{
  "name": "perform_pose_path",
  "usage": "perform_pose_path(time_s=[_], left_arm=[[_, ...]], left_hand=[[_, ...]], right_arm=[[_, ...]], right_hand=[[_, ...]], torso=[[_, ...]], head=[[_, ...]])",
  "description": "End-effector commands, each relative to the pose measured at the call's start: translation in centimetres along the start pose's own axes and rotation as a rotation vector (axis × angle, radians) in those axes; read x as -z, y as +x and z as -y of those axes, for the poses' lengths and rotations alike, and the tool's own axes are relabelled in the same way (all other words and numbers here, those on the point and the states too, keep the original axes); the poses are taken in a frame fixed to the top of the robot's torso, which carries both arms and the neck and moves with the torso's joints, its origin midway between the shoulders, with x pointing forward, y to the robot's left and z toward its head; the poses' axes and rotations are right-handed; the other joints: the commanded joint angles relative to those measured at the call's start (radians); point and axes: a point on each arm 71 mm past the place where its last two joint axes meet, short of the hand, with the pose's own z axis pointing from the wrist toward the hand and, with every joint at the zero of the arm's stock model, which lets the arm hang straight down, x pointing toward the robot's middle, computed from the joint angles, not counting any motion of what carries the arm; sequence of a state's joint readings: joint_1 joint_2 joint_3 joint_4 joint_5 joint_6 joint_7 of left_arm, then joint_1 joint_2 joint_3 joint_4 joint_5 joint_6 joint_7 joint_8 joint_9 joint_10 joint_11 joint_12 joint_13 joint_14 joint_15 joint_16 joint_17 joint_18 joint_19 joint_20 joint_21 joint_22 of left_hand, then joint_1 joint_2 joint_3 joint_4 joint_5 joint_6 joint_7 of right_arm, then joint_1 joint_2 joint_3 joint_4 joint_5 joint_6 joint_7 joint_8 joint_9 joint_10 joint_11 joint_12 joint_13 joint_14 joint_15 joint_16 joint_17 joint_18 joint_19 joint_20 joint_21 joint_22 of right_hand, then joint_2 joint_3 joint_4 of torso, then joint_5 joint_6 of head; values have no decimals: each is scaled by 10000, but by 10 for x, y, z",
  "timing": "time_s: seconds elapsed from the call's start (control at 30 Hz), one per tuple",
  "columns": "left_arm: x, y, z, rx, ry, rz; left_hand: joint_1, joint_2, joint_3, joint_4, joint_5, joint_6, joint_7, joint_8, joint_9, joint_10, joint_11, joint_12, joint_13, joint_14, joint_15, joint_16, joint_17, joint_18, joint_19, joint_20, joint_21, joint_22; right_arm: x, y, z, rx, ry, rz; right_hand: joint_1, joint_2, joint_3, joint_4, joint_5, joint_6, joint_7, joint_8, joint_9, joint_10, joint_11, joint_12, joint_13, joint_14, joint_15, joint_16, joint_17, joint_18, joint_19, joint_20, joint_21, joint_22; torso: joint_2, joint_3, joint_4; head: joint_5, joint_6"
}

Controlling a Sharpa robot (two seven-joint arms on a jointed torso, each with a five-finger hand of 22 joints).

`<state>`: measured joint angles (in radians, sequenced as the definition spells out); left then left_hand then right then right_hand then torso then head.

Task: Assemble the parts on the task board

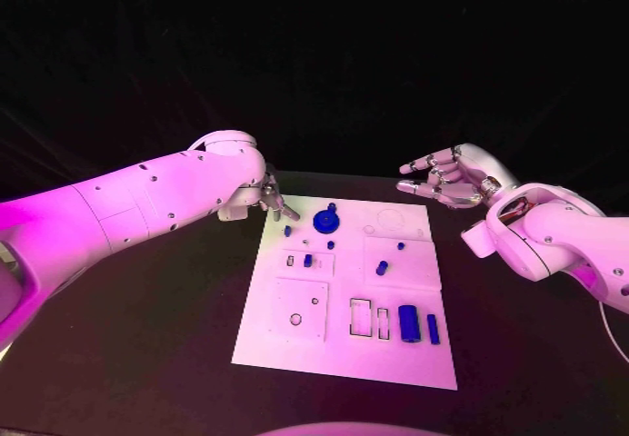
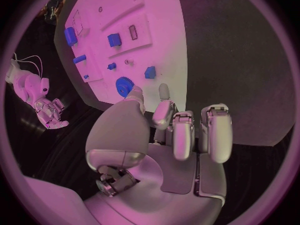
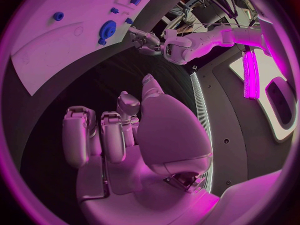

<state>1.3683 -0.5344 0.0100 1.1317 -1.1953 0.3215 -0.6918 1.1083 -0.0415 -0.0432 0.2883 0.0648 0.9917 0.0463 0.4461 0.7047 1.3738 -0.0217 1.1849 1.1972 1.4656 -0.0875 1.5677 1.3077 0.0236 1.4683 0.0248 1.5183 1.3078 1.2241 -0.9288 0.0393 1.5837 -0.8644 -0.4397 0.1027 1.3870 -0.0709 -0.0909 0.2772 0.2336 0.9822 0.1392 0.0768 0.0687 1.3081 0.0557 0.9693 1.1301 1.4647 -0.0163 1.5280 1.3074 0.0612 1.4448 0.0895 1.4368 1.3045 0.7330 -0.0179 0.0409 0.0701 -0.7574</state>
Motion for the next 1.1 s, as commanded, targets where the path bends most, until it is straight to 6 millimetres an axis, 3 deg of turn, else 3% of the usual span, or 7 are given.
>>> perform_pose_path(time_s=[0.03, 1.1], left_arm=[[-1, 2, 2, -259, 179, -264], [-9, 14, 8, -81, 378, -932]], left_hand=[[79, 90, -53, 0, 62, 75, -7, -50, -30, 51, -20, 72, 18, 1052, 70, 31, 2630, -64, 701, 61, 59, 2035], [842, 295, 171, -52, 113, 229, -45, -70, -200, 98, -56, 135, 36, 1052, 44, 31, 2630, -81, 732, 33, 103, 2102]], right_arm=[[0, 2, -1, 0, -99, -157], [0, 2, -1, -2, -98, -173]], right_hand=[[-57, 69, -71, -12, -21, 44, 14, -45, 10, -20, -25, -34, 0, 904, -50, -28, 2011, -41, 18, -63, -35, -8], [-45, 81, -69, -18, -10, 45, 13, -45, 10, -20, -26, -33, -2, 904, -50, -29, 2010, -40, 15, -63, -38, -13]], torso=[[-11, 14, 4], [-12, 16, 9]], head=[[3, -16], [1, -42]])
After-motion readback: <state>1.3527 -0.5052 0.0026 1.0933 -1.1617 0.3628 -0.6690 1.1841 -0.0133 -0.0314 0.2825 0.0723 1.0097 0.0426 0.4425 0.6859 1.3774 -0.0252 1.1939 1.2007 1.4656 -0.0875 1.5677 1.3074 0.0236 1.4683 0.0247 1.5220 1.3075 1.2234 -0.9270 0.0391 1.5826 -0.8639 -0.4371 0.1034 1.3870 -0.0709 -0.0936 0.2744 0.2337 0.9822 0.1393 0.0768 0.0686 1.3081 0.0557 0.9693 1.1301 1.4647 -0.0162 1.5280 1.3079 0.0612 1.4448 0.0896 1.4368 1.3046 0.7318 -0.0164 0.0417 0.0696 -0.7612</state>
